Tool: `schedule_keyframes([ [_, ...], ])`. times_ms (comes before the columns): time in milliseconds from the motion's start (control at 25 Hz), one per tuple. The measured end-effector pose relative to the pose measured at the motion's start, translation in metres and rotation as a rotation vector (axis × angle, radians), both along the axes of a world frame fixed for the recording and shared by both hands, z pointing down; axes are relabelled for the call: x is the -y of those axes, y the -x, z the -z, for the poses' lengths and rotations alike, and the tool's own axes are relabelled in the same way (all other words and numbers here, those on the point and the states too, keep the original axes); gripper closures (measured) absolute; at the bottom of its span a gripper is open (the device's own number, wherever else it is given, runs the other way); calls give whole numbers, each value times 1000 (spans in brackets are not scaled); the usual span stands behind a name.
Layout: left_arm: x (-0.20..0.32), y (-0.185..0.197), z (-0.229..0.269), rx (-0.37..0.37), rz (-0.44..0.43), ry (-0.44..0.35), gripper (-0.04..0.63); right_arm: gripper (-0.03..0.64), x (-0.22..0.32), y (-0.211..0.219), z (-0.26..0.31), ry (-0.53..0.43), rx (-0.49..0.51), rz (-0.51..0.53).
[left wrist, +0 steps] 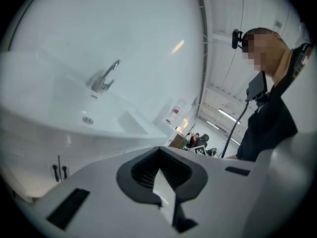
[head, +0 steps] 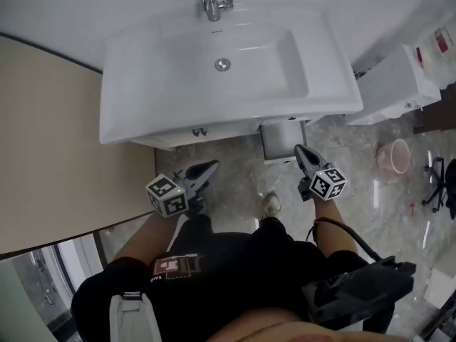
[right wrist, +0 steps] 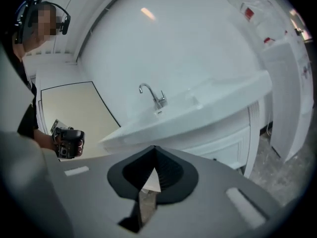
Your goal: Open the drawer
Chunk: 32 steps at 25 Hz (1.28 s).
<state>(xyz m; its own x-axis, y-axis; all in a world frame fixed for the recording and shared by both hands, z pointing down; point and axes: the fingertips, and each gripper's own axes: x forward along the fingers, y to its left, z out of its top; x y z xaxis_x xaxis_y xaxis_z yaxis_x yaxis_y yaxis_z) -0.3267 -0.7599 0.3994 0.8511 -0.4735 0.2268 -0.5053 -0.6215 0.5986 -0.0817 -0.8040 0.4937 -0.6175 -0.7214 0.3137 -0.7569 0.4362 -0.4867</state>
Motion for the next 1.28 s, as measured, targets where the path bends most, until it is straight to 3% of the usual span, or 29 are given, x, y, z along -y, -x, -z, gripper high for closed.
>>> schedule_keyframes([
  [400,2,59,203,-42,156,-261,597,615,31,25,227,-213,2,42],
  [760,-23,117,321,-65,270,-465,597,617,18,50,370,-329,-44,58],
  [920,-34,134,356,-86,295,-533,597,617,4,66,406,-365,1,75],
  [1280,-51,127,363,-53,284,-524,597,617,-12,83,408,-356,-2,113],
])
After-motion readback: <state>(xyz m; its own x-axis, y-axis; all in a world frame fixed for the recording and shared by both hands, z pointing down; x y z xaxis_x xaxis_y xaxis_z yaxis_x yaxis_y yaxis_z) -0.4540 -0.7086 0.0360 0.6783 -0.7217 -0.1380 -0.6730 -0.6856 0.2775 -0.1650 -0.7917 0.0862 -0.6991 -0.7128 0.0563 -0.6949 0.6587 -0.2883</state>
